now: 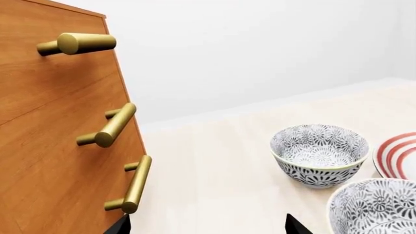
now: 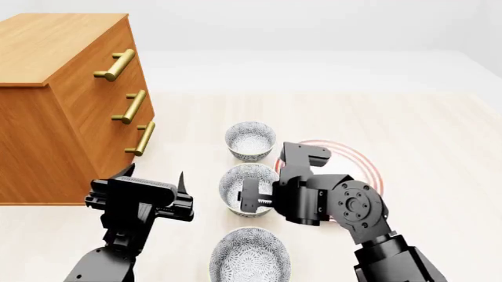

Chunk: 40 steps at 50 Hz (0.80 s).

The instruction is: Stack the bowl in the middle on the bowl at the back.

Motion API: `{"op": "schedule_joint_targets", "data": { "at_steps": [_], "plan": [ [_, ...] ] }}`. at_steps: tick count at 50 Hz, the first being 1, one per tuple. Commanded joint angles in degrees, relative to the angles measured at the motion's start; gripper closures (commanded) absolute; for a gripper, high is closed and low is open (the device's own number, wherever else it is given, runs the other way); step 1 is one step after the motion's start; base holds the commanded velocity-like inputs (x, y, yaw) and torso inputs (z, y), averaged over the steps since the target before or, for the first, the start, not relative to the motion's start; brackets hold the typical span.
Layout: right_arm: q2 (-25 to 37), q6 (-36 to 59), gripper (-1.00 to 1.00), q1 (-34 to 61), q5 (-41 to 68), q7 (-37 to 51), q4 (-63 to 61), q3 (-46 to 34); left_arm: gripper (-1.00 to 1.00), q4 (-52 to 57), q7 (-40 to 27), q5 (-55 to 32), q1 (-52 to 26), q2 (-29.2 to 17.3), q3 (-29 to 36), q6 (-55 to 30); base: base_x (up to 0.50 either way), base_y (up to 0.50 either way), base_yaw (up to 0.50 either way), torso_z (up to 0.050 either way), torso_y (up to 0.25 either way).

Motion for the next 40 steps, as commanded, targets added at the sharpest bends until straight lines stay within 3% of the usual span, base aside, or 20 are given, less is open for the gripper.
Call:
{"op": "schedule_joint_targets", "data": {
  "at_steps": [1,24,25,40],
  "plan": [
    [-0.07,-0.89,-1.0,0.13,-0.22,-1.44,1.78,-1.03,-1.0,-0.66,-0.1,0.01,-0.24,-0.07,0.26,0.37,0.0,0.0,0.0,0.0,0.0],
    [-1.77,-4.14,-1.0,2.67,-3.02,-8.3,9.91,-5.23,-1.0,-3.06,-0.21,-0.2,-0.85,-0.4,0.13,1.44,0.0,0.0,0.0,0.0,0.0],
    [-1.8,-4.33,1.0,2.78,-3.18,-8.6,10.24,-5.4,-1.0,-3.12,-0.21,-0.23,-0.88,-0.4,0.13,1.45,0.0,0.0,0.0,0.0,0.0],
    [-2.07,-5.72,1.0,3.72,-3.78,-11.18,13.52,-6.87,-1.0,-4.31,-0.23,-0.46,-1.1,-0.42,0.22,2.08,0.0,0.0,0.0,0.0,0.0]
  ]
}}
